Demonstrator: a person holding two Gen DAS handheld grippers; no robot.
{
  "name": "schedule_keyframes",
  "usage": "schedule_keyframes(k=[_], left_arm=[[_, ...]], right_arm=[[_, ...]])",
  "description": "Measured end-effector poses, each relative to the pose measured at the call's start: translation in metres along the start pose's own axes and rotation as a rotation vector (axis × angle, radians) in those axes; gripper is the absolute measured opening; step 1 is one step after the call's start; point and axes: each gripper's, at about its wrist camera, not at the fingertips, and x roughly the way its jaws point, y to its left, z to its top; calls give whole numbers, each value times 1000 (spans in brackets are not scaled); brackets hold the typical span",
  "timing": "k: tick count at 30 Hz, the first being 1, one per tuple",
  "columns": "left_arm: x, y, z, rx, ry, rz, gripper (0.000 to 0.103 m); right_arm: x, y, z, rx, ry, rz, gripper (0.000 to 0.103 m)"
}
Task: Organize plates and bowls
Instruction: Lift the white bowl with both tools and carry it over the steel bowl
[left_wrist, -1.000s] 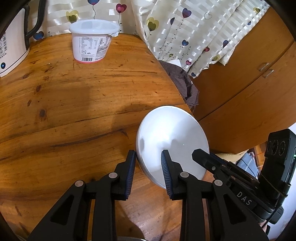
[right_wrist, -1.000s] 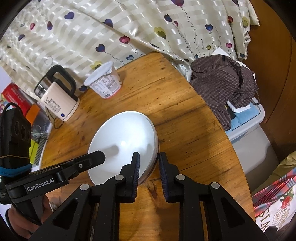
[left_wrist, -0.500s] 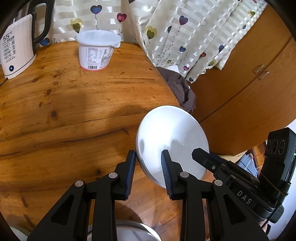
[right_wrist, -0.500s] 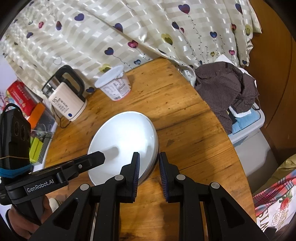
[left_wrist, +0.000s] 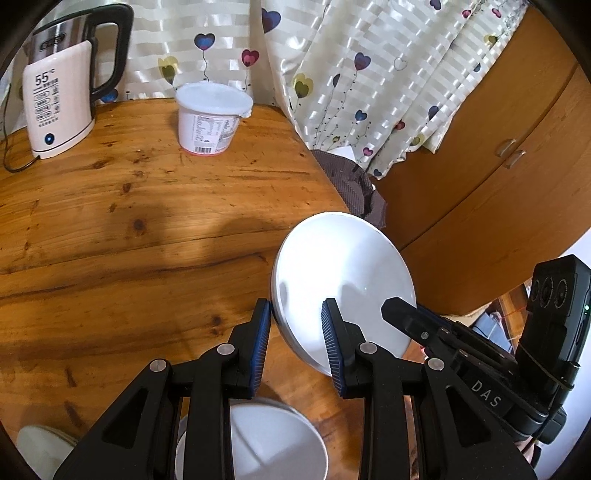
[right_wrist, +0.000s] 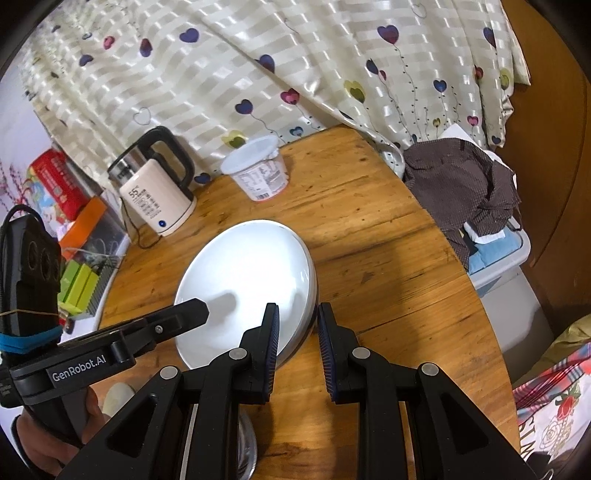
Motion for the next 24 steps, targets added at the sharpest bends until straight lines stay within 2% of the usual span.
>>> schedule_keyframes(k=[24], left_arm=[[-61,11,-32,-17,-84,10,30]], right_arm=[[-33,51,-20,-70,-32,35,21]])
